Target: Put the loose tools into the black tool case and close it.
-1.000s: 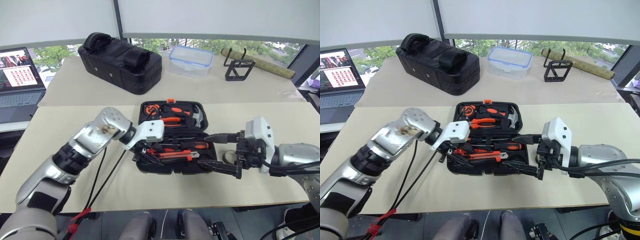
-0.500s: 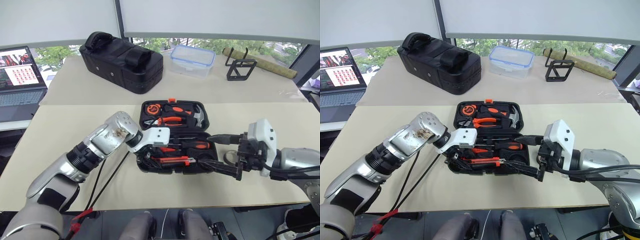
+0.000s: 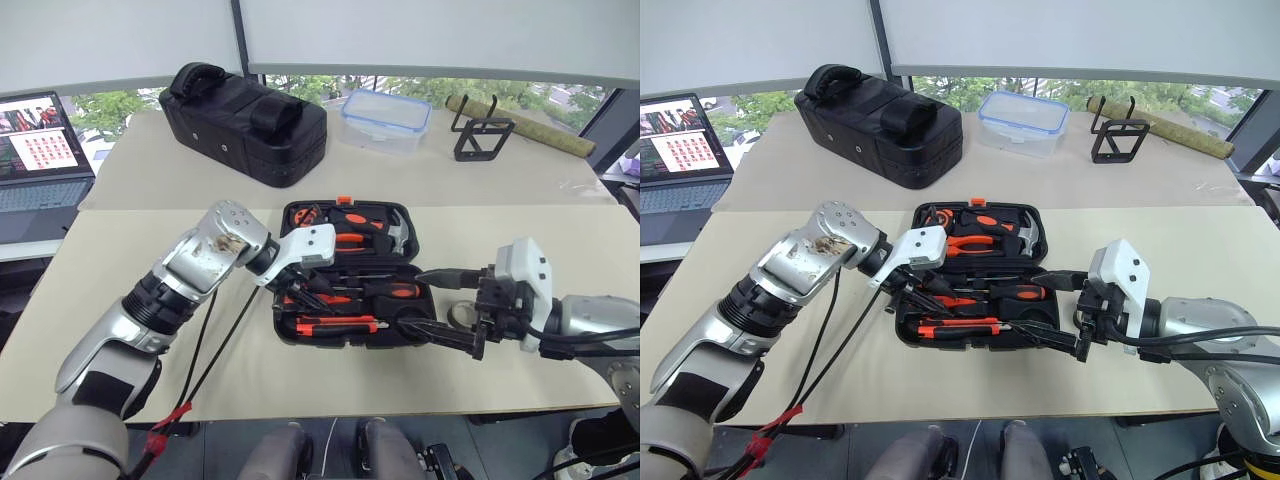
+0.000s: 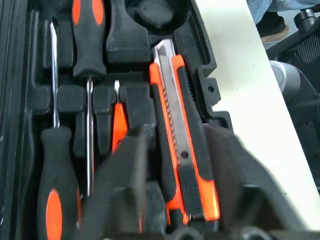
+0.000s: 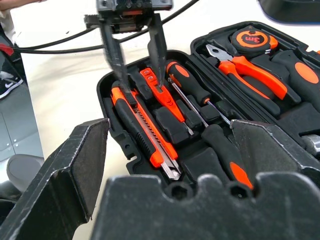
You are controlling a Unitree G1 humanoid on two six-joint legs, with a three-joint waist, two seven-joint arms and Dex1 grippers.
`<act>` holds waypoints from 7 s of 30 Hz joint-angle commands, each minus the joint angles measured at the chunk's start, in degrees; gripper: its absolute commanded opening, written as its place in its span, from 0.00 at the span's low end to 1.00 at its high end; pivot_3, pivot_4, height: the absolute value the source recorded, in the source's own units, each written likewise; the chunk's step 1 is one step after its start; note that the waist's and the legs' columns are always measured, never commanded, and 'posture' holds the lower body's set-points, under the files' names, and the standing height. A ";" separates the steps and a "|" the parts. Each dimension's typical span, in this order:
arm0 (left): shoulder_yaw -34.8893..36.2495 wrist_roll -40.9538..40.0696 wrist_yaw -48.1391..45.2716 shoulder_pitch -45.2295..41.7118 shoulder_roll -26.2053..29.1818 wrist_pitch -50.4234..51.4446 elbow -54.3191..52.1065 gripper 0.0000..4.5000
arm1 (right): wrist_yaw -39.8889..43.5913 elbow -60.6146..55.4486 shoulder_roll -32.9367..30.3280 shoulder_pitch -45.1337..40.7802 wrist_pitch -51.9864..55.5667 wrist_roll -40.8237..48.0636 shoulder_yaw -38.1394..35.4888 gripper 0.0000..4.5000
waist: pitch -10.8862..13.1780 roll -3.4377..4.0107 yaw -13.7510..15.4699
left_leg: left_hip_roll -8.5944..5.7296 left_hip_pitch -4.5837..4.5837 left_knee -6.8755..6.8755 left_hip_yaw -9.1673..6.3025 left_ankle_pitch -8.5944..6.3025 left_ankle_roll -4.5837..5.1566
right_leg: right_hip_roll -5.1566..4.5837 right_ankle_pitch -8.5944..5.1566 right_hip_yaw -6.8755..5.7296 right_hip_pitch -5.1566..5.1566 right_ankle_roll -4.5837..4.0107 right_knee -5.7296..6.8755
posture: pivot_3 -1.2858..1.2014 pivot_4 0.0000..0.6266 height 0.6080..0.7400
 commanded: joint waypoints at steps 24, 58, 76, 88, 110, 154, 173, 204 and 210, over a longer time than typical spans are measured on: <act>-10.93 18.62 -0.31 6.65 0.40 -20.05 3.17 0.01 | -3.05 -2.19 -0.02 4.24 -0.08 0.84 -2.20 1.00 | -0.37 0.35 0.06 | 0.06 0.94 -0.15 -0.02 -0.15 0.22 | 0.01 -0.08 0.06 0.99 0.12 -0.19 | 0.52 0.24 0.86; 24.73 -22.96 -9.53 7.82 14.53 6.63 -10.01 0.99 | 11.95 13.63 -10.13 10.79 -8.18 -12.06 -9.27 1.00 | -0.39 0.22 -0.19 | 0.05 0.63 -0.12 -0.01 -0.10 0.12 | 0.06 -0.09 0.00 0.73 0.11 -0.27 | 0.52 0.24 0.86; 23.34 -22.79 -2.58 8.88 15.61 4.66 -13.24 1.00 | 6.78 25.29 -2.54 1.86 -14.49 -26.43 8.91 0.10 | -0.31 0.25 -0.73 | 0.04 0.70 -0.19 0.00 -0.09 0.05 | 0.04 -0.09 0.01 0.72 0.09 -0.23 | 0.52 0.24 0.86; 20.69 -19.77 -3.28 9.86 15.89 -0.34 -12.34 1.00 | 10.34 8.43 -3.18 -4.12 3.21 -2.83 0.69 0.01 | -0.23 0.30 -1.00 | 0.07 0.73 -0.23 -0.01 -0.10 0.05 | 0.05 -0.09 0.05 0.74 0.09 -0.26 | 0.52 0.24 0.86; 21.37 -18.53 -2.15 11.12 16.14 -1.27 -11.83 1.00 | 13.88 9.80 -4.89 -5.02 -6.91 -15.27 13.47 0.74 | -0.18 0.21 -0.46 | 0.02 0.70 -0.23 -0.02 -0.10 0.06 | 0.03 -0.10 -0.04 0.70 0.08 -0.26 | 0.52 0.24 0.86; 18.77 -8.75 4.98 31.84 12.81 -7.22 -10.44 0.01 | 23.81 32.18 -1.69 -9.92 -31.78 -29.99 15.43 0.00 | -0.19 0.26 -0.99 | 0.03 -0.01 -0.12 0.05 -0.04 0.01 | 0.03 -0.09 -0.06 -0.13 0.06 -0.06 | 0.52 0.24 0.86; 38.49 -19.49 25.43 26.35 8.59 18.12 -1.48 0.76 | 7.10 28.52 -0.21 -7.39 -3.05 -18.95 -0.77 0.72 | -0.21 0.27 -0.68 | 0.07 0.48 -0.19 0.05 -0.10 -0.61 | 0.13 0.14 -0.04 0.30 -0.10 0.04 | 0.52 0.24 0.86; 29.44 -13.89 37.66 9.76 -5.92 21.56 16.26 0.28 | -3.87 60.54 19.67 -44.40 3.31 -31.07 17.33 0.01 | -0.26 0.29 -1.80 | 0.01 0.04 -0.07 0.02 0.23 -0.22 | 0.03 0.18 -0.07 -0.12 -0.11 0.10 | 0.52 0.24 0.86; 30.70 -14.22 37.70 10.03 -6.50 19.55 14.44 0.20 | -4.83 58.37 20.36 -45.32 4.77 -29.57 15.16 0.00 | -0.26 0.30 -1.89 | 0.01 0.10 -0.06 0.02 0.24 -0.23 | 0.04 0.18 -0.02 -0.08 -0.11 0.13 | 0.52 0.24 0.86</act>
